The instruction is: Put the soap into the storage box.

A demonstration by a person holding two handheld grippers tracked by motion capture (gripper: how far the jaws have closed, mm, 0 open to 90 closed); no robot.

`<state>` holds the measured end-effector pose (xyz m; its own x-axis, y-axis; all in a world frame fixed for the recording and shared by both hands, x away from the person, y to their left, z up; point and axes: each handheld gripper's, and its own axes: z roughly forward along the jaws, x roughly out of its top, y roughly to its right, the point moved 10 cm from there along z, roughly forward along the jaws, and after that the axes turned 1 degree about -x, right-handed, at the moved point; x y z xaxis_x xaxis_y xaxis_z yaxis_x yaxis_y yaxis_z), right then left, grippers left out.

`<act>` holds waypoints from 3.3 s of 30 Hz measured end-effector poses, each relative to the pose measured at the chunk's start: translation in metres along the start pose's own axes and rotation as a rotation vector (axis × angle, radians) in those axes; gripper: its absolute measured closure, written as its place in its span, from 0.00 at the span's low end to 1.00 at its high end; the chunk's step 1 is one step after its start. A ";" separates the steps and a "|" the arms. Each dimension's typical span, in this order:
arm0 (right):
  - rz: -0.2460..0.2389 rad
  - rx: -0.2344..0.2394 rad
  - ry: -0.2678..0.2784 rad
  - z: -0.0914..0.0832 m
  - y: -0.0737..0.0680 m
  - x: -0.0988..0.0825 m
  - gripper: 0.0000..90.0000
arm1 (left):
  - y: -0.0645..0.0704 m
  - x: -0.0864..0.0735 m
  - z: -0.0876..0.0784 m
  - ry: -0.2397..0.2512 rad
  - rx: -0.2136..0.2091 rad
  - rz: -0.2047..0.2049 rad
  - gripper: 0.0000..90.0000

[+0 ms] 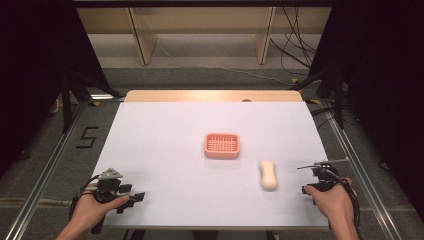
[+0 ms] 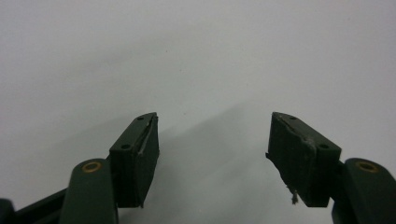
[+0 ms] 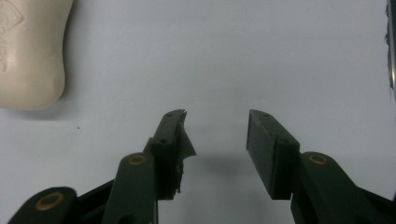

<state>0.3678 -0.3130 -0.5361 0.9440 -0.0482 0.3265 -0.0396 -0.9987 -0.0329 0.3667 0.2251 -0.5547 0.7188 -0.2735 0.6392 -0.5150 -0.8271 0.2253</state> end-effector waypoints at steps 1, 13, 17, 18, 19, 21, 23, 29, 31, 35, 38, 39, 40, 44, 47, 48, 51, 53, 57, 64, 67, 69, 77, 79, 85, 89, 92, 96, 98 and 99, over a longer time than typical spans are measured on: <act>0.011 0.009 -0.008 0.000 -0.003 0.000 0.63 | -0.001 0.000 0.000 -0.004 -0.009 0.009 0.37; -0.068 0.047 -0.054 -0.007 -0.024 0.010 0.59 | 0.002 0.000 0.000 0.000 -0.011 0.015 0.37; -0.069 0.066 -0.063 -0.006 -0.037 0.014 0.58 | 0.002 0.000 -0.002 -0.004 -0.016 0.025 0.37; -0.080 0.053 -0.063 -0.005 -0.038 0.015 0.57 | 0.002 -0.001 -0.002 -0.011 -0.019 0.023 0.37; -0.067 0.067 -0.077 -0.006 -0.042 0.016 0.57 | 0.001 0.000 -0.001 -0.003 -0.013 0.016 0.37; -0.083 0.054 -0.079 -0.005 -0.043 0.018 0.56 | 0.000 0.000 -0.001 -0.003 -0.009 0.019 0.37; -0.064 0.071 -0.088 -0.006 -0.050 0.020 0.56 | 0.001 0.000 -0.001 -0.001 -0.011 0.015 0.37; -0.066 0.075 -0.092 -0.005 -0.059 0.027 0.55 | 0.001 0.000 -0.001 -0.006 -0.012 0.025 0.37; -0.065 0.074 -0.096 -0.005 -0.062 0.028 0.55 | 0.001 0.000 -0.001 -0.006 -0.012 0.024 0.37; -0.091 0.078 -0.102 -0.004 -0.068 0.033 0.55 | 0.002 -0.001 -0.002 -0.009 -0.020 0.025 0.37; -0.103 0.083 -0.108 -0.003 -0.074 0.036 0.55 | 0.002 0.000 -0.002 -0.004 -0.019 0.019 0.37; -0.109 0.076 -0.110 -0.002 -0.075 0.037 0.55 | 0.002 -0.001 -0.002 -0.009 -0.020 0.024 0.37; -0.101 0.080 -0.112 -0.002 -0.078 0.037 0.55 | 0.002 0.000 -0.002 -0.005 -0.020 0.019 0.37; -0.124 0.078 -0.129 0.000 -0.085 0.040 0.55 | 0.001 0.000 -0.001 -0.006 -0.012 0.027 0.37; -0.106 0.068 -0.142 0.003 -0.090 0.042 0.54 | 0.002 0.000 -0.001 -0.003 -0.019 0.018 0.37; -0.110 0.080 -0.143 0.004 -0.093 0.042 0.54 | 0.001 0.000 -0.001 -0.005 -0.011 0.025 0.37; -0.118 0.076 -0.155 0.006 -0.097 0.044 0.54 | 0.002 -0.001 -0.002 -0.009 -0.020 0.026 0.37; -0.115 0.083 -0.159 0.006 -0.100 0.046 0.54 | 0.002 0.000 -0.002 -0.007 -0.020 0.025 0.37; -0.110 0.075 -0.167 0.007 -0.102 0.050 0.53 | 0.002 0.000 -0.002 -0.007 -0.021 0.026 0.37; -0.091 0.089 -0.192 0.010 -0.110 0.052 0.51 | 0.002 0.000 -0.002 -0.003 -0.005 0.021 0.37; -0.083 0.082 -0.205 0.014 -0.112 0.053 0.50 | 0.002 0.000 -0.002 -0.003 -0.022 0.022 0.37; -0.077 0.083 -0.207 0.016 -0.114 0.053 0.49 | 0.002 0.000 -0.002 -0.004 -0.023 0.023 0.37; -0.052 0.079 -0.247 0.020 -0.118 0.052 0.47 | 0.002 0.001 -0.001 0.002 -0.007 0.017 0.37; -0.091 0.064 -0.251 0.022 -0.115 0.053 0.47 | 0.003 0.001 -0.001 0.002 -0.007 0.015 0.37; -0.100 0.049 -0.262 0.027 -0.117 0.054 0.47 | 0.002 0.001 -0.001 -0.001 -0.017 0.017 0.37; -0.073 0.027 -0.277 0.033 -0.119 0.054 0.47 | 0.003 0.000 -0.001 -0.001 -0.025 0.018 0.37; -0.117 0.022 -0.281 0.035 -0.116 0.054 0.47 | 0.003 0.000 -0.002 -0.006 -0.027 0.026 0.37; -0.113 0.040 -0.259 0.041 -0.117 0.056 0.48 | 0.003 0.000 -0.002 -0.007 -0.027 0.025 0.37; -0.118 0.038 -0.287 0.039 -0.118 0.055 0.49 | 0.003 0.000 -0.002 -0.002 -0.028 0.022 0.37; -0.144 0.013 -0.300 0.039 -0.114 0.054 0.49 | 0.003 0.000 -0.002 -0.002 -0.028 0.022 0.37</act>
<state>0.4356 -0.2010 -0.5514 0.9941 0.1026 0.0362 0.1033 -0.9945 -0.0192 0.3647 0.2236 -0.5525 0.7084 -0.2921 0.6426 -0.5431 -0.8070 0.2319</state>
